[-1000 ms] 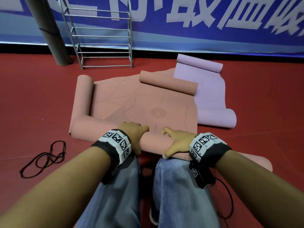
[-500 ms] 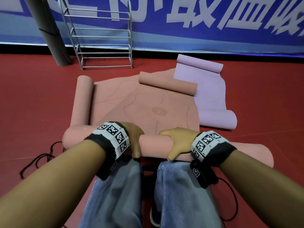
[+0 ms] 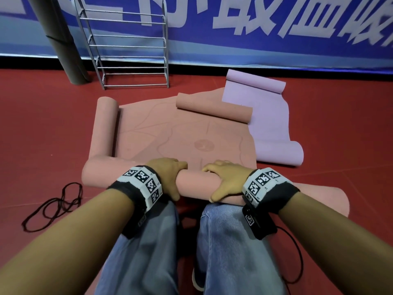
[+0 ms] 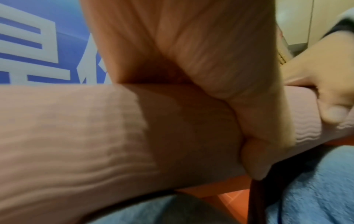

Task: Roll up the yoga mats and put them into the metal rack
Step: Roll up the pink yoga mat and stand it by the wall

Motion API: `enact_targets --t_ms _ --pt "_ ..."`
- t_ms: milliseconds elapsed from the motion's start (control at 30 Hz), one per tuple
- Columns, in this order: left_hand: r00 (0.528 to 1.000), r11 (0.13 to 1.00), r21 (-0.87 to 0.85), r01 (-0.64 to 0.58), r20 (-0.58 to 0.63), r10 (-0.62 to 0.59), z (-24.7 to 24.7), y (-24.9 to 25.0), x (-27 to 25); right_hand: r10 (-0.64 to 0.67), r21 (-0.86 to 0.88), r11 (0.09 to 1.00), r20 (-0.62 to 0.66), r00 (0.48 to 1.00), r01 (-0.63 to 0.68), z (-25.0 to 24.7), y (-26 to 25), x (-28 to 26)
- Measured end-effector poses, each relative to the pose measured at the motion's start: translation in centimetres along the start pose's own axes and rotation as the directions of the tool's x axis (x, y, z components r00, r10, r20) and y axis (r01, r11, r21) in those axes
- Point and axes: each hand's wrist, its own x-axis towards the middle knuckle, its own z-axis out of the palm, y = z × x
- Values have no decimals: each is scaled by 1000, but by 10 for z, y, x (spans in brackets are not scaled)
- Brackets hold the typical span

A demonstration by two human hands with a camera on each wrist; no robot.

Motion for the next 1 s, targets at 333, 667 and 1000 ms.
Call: enact_targets --t_ms 333,667,1000 --pt "999 996 -81 24 27 -22 -4 -11 5 15 -127 991 -168 986 -37 17 -9 2" --pt "988 993 113 -36 -143 52 15 -6 9 32 79 997 -78 996 -25 5 5 14" --pt "998 996 -84 28 59 -23 -6 -3 32 51 -203 975 -204 978 -93 16 2 14"
